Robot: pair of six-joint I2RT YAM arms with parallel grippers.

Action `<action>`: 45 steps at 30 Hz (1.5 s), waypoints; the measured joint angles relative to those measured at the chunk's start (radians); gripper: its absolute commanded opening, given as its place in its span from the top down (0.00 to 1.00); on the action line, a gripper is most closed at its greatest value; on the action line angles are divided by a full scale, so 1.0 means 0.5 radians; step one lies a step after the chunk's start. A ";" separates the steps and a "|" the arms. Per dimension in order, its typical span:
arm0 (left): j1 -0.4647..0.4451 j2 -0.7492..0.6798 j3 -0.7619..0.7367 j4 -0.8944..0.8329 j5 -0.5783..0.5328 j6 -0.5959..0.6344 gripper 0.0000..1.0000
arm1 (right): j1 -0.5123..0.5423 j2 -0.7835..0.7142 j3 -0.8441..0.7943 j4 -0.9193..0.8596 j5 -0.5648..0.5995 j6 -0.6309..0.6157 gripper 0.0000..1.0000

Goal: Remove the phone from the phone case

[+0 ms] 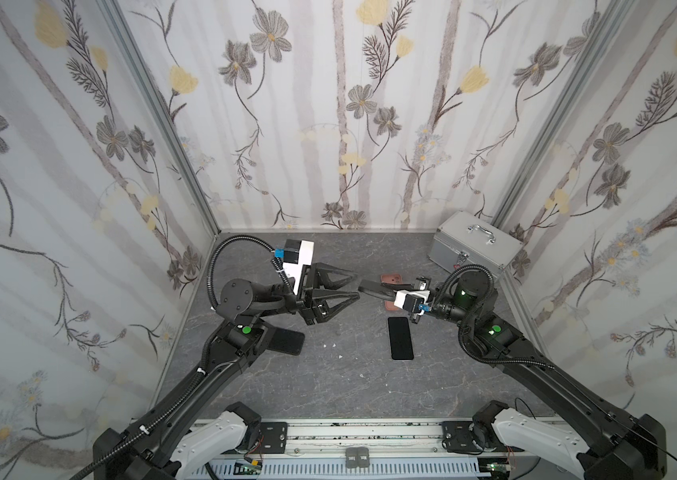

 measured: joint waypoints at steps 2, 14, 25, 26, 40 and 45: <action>0.024 -0.065 -0.034 -0.029 -0.117 0.111 0.45 | 0.000 -0.040 -0.043 0.042 -0.001 0.149 1.00; -0.372 -0.209 -0.079 -0.517 -0.812 1.119 0.50 | 0.002 -0.257 -0.151 0.092 0.167 1.086 1.00; -0.629 -0.052 0.046 -0.642 -1.181 1.650 0.58 | 0.176 -0.242 -0.120 -0.137 0.299 1.106 1.00; -0.632 -0.047 0.047 -0.643 -1.186 1.667 0.60 | 0.187 -0.235 -0.120 -0.146 0.304 1.106 1.00; -0.647 -0.029 0.043 -0.658 -1.202 1.714 0.63 | 0.253 -0.204 -0.119 -0.151 0.343 1.115 1.00; -0.648 -0.013 0.042 -0.659 -1.202 1.714 0.65 | 0.266 -0.207 -0.119 -0.151 0.341 1.127 1.00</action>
